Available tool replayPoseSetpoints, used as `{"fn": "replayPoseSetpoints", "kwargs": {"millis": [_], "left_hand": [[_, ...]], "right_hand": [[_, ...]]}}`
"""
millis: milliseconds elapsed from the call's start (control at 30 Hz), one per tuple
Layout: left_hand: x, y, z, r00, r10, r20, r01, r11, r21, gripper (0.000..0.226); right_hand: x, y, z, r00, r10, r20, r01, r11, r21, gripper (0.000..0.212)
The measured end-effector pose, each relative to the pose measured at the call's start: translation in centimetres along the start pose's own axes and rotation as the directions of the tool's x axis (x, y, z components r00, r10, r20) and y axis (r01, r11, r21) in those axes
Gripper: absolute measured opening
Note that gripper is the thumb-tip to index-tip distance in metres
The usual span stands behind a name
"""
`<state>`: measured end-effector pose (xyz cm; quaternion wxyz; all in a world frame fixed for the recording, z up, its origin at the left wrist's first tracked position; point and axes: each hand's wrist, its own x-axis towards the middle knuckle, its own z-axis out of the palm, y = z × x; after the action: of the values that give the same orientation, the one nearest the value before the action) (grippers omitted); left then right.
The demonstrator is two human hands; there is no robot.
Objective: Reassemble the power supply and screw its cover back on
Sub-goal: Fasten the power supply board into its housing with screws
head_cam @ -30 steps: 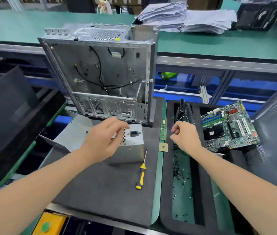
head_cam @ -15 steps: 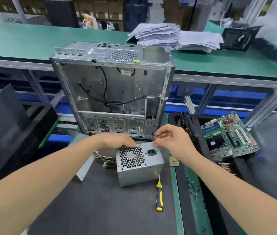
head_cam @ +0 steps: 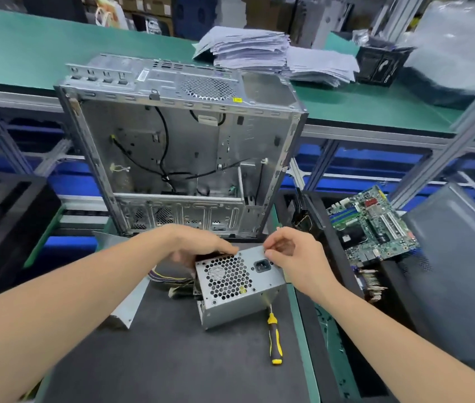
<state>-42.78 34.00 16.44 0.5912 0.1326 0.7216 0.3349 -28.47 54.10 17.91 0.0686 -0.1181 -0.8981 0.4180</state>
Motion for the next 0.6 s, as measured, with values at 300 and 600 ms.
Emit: {"fn": "replayPoseSetpoints", "kwargs": {"millis": [300, 600], "left_hand": [[0.7, -1.4, 0.3, 0.997, 0.026, 0.073, -0.007, 0.969, -0.246, 0.044], [-1.0, -2.4, 0.1, 0.987, 0.103, 0.124, -0.05, 0.928, -0.368, 0.039]], "right_hand": [[0.9, 0.1, 0.3, 0.999, -0.015, 0.038, 0.016, 1.0, -0.015, 0.021], [1.3, 0.9, 0.3, 0.995, -0.066, 0.075, 0.066, 0.998, 0.012, 0.026]]}}
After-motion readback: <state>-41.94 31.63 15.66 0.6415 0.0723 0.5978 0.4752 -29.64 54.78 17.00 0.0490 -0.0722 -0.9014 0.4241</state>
